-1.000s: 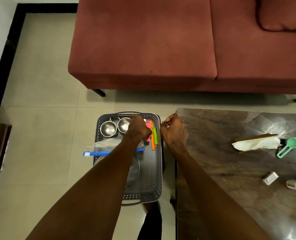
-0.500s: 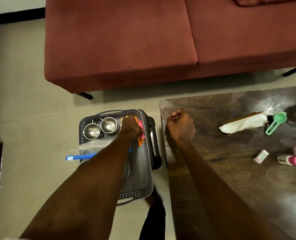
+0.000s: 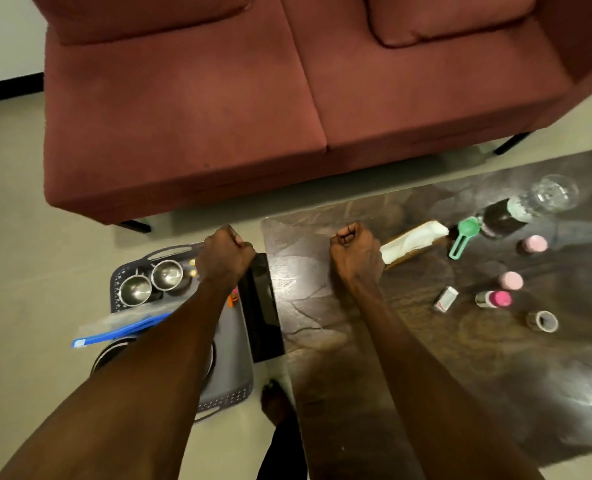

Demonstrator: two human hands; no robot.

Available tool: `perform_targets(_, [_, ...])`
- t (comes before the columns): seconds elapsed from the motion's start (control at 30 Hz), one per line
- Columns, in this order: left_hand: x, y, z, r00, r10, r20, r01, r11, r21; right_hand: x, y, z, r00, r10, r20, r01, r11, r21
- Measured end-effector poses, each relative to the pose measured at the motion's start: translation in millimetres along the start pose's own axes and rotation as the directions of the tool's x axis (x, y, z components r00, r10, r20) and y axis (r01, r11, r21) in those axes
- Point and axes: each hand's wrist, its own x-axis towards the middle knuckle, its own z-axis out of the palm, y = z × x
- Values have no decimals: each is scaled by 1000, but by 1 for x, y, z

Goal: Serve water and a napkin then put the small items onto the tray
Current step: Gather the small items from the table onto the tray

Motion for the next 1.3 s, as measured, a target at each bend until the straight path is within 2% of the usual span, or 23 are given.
perform_targets(0.17, [-29,74,46,990,135,43,-134,991,-30,19,38,-62,995,51,-88,-51,999,10])
perform_targets(0.3, [-53,141,92,949,272,161,-271,962,-30,38,83,-113,978,135,-156,-127,990,60])
perform_targets(0.5, [-82,232,155,874,413,256,-418,908,-39,77,153,-158,963,212,-169,-199,976,89])
perform_targets(0.6, [-92,263,183,859,424,287,-436,900,-25,95,184,-167,968,212,-132,-201,975,90])
perform_targets(0.77, [-95,292,219,847,437,303,-462,887,10,129,207,-169,975,220,-10,-219,974,50])
perform_targets(0.87, [-92,299,232,834,457,309,-479,878,-6,145,216,-160,959,284,-12,-281,953,115])
perform_targets(1.1, [-91,312,250,832,449,326,-478,878,10,160,231,-154,937,346,52,-349,932,94])
perform_targets(1.3, [-94,313,253,831,453,323,-459,886,-62,165,236,-142,917,387,94,-397,906,148])
